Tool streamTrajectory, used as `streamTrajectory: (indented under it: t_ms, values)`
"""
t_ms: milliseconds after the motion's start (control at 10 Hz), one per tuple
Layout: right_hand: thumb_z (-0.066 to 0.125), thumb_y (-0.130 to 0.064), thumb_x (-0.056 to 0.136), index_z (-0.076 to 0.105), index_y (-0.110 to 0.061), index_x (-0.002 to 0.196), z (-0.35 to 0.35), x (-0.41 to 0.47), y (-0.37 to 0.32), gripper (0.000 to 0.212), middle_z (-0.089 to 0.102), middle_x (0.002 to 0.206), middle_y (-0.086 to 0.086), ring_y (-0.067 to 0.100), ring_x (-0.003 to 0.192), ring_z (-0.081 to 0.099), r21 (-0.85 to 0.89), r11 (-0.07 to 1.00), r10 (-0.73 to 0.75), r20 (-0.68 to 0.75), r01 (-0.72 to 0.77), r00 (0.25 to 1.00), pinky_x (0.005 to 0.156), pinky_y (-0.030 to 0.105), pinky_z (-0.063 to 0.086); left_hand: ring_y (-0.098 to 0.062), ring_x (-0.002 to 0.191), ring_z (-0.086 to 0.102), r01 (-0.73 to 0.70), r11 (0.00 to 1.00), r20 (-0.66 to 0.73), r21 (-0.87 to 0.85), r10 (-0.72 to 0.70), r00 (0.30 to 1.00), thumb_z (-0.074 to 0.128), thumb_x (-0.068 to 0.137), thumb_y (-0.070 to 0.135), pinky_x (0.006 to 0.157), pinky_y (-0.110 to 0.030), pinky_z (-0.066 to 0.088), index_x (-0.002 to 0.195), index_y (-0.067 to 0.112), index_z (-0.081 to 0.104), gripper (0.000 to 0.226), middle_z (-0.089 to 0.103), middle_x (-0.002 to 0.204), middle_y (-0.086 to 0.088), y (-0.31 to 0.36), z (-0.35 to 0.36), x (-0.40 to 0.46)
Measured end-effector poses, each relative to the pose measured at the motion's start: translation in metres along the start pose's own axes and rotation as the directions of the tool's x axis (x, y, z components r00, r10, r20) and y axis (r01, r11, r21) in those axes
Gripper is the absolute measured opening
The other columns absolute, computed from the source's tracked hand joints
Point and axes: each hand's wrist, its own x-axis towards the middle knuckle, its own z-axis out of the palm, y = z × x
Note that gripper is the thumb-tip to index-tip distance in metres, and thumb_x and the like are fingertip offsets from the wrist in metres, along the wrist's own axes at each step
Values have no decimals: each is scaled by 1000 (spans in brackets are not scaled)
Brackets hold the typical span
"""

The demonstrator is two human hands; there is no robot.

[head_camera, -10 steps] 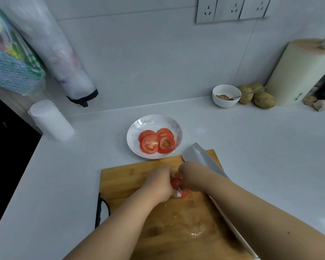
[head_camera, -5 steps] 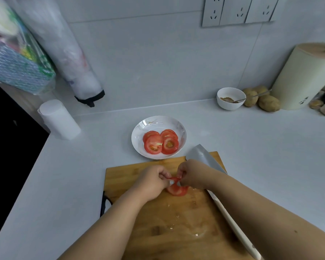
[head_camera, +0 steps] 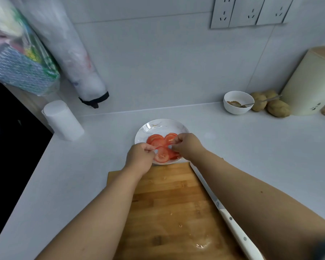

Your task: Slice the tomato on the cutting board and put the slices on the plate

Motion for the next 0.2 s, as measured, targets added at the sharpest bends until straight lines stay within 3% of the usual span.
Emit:
streamTrajectory:
  t_ms: [100,200]
  values:
    - [63,-12,90,70,-9,112,4,11,0,23,68,103,8,25,100,62,-226,974,5,20,-1,1000,88,31,48,-22,95,60,1,982,-47,191,8,999,59,87,16,84,-32,49,97,18,67,13,67,106,-4,-8,5,8]
    - [61,-9,88,68,-12,116,6,18,4,29,67,118,10,27,109,61,-372,928,-14,-25,4,1000,86,29,45,-25,97,59,-24,943,-122,333,68,990,54,88,12,79,-32,49,106,16,64,21,65,109,-6,-9,7,9]
